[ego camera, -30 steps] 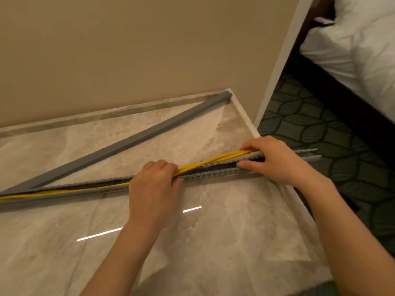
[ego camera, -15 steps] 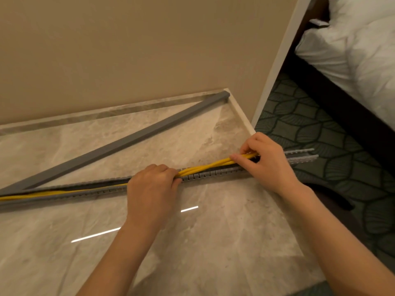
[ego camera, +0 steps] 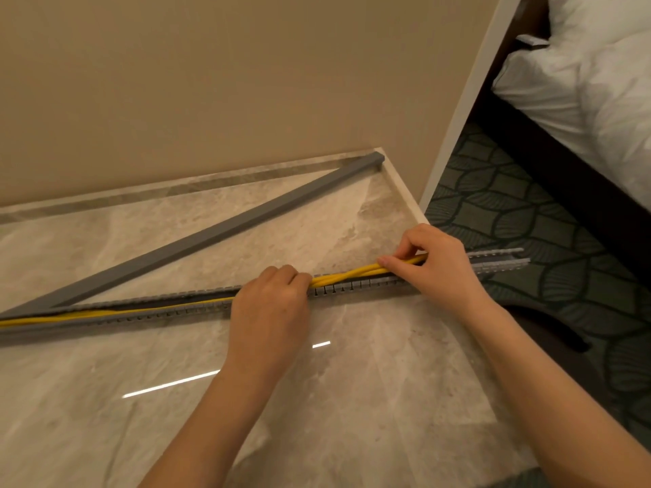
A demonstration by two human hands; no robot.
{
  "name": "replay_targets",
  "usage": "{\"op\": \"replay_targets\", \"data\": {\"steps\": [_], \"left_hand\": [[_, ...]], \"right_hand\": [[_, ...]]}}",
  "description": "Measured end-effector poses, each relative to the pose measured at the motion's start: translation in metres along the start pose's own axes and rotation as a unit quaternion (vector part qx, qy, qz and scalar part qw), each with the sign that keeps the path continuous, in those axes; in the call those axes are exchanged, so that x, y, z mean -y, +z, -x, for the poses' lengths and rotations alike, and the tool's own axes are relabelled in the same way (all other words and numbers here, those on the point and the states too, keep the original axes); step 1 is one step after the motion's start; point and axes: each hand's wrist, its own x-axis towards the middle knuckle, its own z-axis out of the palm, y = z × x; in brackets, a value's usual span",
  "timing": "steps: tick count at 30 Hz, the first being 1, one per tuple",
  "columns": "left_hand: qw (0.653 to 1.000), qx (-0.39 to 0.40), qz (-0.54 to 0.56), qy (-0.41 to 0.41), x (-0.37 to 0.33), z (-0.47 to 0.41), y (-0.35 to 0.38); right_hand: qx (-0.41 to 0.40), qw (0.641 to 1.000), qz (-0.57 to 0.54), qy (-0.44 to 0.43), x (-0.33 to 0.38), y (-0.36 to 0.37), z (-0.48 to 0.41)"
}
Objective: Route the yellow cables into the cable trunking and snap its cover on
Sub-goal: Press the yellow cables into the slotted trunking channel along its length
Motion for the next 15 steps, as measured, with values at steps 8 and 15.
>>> {"op": "replay_targets", "data": {"steps": [8,15], "left_hand": [[0.997,-0.047,0.058,0.035,-0.014,0.006,0.010],[0.997,-0.017,0.072,0.017,-0.016,0.004,0.008]], "right_hand": [[0.013,0.999,0.050,0.014,0.003,0.001,0.001],[0.040,0.993,0.107,0.019,0.004,0.003,-0.001]]}}
